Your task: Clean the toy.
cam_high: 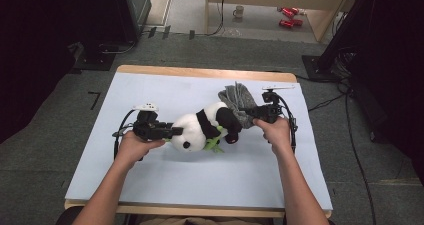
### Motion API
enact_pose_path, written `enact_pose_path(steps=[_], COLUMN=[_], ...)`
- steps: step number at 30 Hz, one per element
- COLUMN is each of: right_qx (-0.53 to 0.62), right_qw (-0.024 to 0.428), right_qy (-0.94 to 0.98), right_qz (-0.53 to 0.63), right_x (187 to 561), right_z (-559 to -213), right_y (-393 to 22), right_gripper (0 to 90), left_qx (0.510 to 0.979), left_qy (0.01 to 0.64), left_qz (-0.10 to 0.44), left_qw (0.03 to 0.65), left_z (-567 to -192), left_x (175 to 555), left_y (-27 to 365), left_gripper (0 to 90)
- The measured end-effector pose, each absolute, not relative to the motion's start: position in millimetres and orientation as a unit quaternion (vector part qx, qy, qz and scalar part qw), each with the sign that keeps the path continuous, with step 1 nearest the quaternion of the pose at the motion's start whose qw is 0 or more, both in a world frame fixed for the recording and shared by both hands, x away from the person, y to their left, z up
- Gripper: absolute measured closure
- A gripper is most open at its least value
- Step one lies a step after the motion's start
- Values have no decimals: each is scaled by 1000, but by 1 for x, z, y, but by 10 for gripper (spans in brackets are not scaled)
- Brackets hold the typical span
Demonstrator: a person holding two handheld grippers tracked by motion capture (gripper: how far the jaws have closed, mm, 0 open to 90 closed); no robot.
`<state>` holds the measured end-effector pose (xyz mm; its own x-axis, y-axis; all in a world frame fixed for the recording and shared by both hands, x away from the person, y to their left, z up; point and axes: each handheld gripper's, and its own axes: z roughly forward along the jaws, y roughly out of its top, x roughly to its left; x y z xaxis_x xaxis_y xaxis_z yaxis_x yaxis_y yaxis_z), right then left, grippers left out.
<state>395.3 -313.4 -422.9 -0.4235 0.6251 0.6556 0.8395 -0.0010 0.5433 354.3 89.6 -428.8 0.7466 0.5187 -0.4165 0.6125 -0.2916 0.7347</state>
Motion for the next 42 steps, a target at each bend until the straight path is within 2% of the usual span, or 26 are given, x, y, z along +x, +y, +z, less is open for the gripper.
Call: enact_pose_path(steps=[7,15,24,35,38,42], right_qx=[-538,-572,-568,-499,-479,-479], right_qw=[116,82,44,25,38,49], right_qy=[-704,-733,-698,-708,-717,-731], right_qz=[-448,-360,-433,-499,-505,-484], right_x=[397,400,392,375,374,380], right_z=[-436,-450,-409,-351,-348,-364], right_y=[-314,-321,-346,-327,-316,-303], right_gripper=[795,795,795,794,794,794], left_qx=[801,801,801,801,802,802], left_qy=[354,355,353,352,351,352], left_qz=[-45,-45,-44,-44,-44,-45], left_qw=[480,480,482,482,482,481], left_z=[-429,-429,-429,-429,-429,-429], left_x=[354,354,353,353,353,352], left_y=[89,91,90,89,89,89], left_gripper=[658,657,657,656,657,656])
